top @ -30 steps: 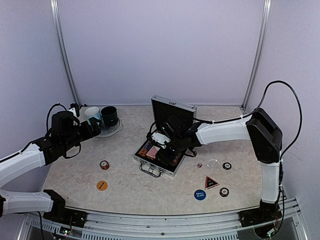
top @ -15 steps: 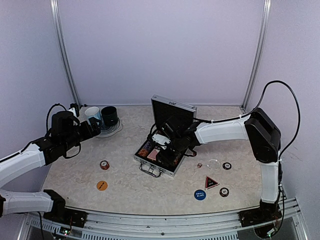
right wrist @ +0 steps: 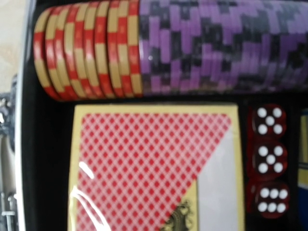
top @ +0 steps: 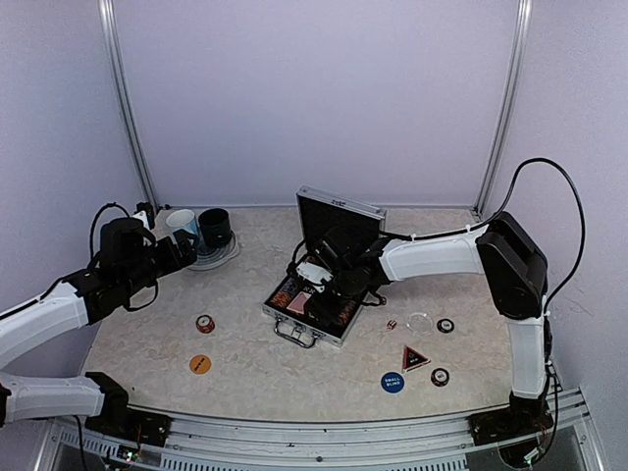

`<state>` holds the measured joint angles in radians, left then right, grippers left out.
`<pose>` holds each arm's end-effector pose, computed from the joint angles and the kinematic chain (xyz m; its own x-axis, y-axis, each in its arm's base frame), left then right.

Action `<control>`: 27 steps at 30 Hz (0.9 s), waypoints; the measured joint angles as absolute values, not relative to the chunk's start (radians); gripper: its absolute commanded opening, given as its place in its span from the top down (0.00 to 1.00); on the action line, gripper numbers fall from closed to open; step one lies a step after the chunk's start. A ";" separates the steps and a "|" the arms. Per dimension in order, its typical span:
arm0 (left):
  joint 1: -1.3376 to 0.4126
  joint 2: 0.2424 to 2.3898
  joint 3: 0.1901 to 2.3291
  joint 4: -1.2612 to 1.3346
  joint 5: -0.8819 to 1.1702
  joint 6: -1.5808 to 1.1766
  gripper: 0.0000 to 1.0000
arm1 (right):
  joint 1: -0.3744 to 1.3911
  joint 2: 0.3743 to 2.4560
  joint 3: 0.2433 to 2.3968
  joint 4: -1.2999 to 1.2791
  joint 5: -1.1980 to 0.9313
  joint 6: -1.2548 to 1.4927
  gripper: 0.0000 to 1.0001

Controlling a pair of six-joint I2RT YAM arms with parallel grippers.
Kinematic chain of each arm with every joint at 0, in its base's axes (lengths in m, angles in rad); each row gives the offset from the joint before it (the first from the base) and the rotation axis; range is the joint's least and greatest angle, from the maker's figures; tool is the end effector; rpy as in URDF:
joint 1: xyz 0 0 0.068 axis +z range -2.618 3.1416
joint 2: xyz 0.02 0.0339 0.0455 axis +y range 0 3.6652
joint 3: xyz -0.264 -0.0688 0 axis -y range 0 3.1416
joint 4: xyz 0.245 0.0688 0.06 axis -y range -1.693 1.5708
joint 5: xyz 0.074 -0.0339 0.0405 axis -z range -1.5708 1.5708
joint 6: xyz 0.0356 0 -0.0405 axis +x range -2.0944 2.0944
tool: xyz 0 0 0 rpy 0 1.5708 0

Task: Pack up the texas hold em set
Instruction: Place the poker case in the slot.

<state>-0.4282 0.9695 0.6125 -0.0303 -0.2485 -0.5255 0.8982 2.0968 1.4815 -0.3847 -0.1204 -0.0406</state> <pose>0.2053 -0.0841 0.2608 -0.3952 -0.3541 -0.8476 -0.0034 0.9233 -0.3841 0.2747 0.3518 0.1574 -0.4907 -0.6807 -0.5440 -0.8376 0.5406 0.0791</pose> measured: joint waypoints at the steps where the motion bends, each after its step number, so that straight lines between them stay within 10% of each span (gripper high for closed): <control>1: -0.428 0.969 0.612 -0.030 -0.249 -0.525 0.01 | 0.898 2.097 1.482 -0.385 -0.120 -0.041 0.31; 27: -0.428 0.970 0.612 -0.030 -0.253 -0.519 0.01 | 0.889 2.089 1.496 -0.392 -0.139 -0.043 0.24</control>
